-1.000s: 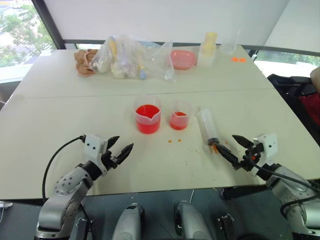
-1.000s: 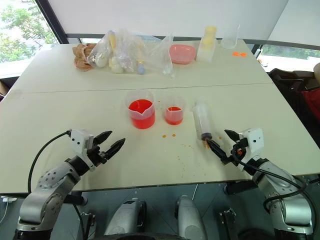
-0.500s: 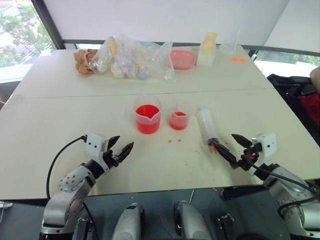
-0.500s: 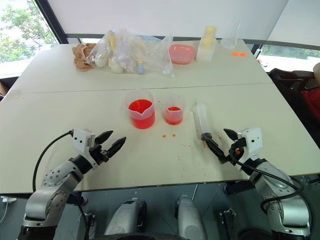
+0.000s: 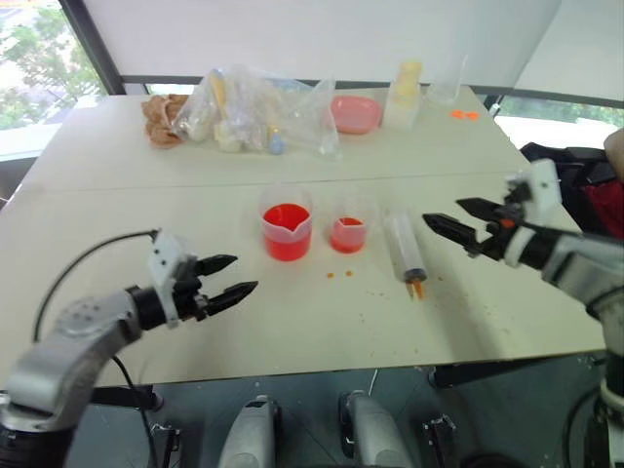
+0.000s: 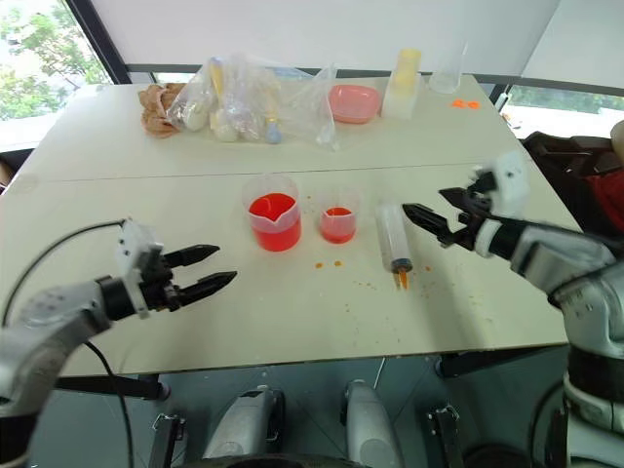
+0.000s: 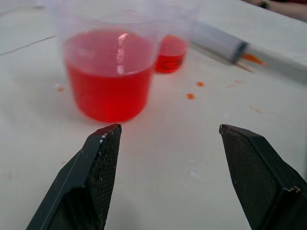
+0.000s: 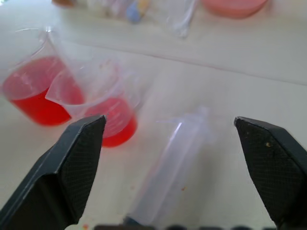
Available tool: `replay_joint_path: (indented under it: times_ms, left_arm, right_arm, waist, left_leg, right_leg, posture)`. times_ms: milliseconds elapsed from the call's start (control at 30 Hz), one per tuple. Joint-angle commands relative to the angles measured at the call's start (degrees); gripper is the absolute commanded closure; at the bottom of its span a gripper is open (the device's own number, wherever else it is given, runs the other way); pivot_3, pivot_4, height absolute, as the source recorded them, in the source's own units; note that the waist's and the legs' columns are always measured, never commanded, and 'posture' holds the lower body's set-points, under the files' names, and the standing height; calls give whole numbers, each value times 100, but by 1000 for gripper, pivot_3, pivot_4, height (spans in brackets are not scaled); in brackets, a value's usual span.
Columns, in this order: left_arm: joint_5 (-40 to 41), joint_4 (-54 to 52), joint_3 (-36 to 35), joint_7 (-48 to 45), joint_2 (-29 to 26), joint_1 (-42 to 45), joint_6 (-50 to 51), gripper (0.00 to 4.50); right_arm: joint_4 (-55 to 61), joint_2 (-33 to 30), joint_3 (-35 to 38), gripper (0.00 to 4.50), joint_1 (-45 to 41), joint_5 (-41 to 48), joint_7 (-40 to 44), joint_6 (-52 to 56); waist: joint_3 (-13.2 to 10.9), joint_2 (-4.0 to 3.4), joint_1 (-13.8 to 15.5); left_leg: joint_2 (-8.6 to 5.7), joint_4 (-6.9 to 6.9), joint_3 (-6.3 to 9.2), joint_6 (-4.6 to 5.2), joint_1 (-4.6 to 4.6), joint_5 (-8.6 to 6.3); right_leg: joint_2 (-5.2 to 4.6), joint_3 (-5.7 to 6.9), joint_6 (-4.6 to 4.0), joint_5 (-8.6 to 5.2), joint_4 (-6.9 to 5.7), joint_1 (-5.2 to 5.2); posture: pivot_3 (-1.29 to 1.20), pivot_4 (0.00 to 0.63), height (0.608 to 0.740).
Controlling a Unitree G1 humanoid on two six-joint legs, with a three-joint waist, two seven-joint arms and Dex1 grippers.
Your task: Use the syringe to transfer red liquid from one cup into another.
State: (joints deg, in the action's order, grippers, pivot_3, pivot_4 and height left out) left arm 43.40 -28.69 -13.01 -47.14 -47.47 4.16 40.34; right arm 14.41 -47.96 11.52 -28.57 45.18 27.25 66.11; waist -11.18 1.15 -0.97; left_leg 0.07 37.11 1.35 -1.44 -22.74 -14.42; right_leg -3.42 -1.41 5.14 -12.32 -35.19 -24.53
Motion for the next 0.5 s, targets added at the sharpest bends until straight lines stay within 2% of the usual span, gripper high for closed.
replay_joint_path:
  times_ms: [33, 167, 433, 500]
  left_arm:
    - [797, -171, -402, -300, -371, 401, 502, 1079]
    - [991, -380, -471, -357, -639, 489, 663, 1079]
    - [979, -758, -335, 172, -396, 384, 656, 1079]
    - [866, -800, -279, 195, -403, 299, 612, 1079]
  right_arm:
    - [-741, 57, -554, 41, -842, -122, -50, 971]
    - [-1621, 234, -1117, 41, -1523, -532, 157, 1031]
    - [-3375, 597, -2231, 41, -2170, -1755, 579, 318]
    - [-3664, 654, -2396, 565, -2293, -1974, 730, 199]
  waist:
    - [0, 0, 2]
    - [0, 0, 11]
    - [0, 1, 7]
    - [1, 2, -15]
  left_leg:
    - [-1, -2, 1, 0, -4, 0]
    - [-9, 2, 2, 2, -41, -1]
    - [-17, 4, 4, 5, -64, -2]
    - [-16, 8, 3, 5, -60, -2]
  right_leg:
    - [-2, 1, 0, 0, 5, -2]
    - [-3, 1, 6, 0, 10, -25]
    - [-5, 1, 28, 11, 9, -46]
    - [-4, 1, 28, 11, 7, -43]
  posture:
    - [0, 150, 740]
    - [0, 150, 740]
    - [0, 150, 740]
    - [0, 150, 740]
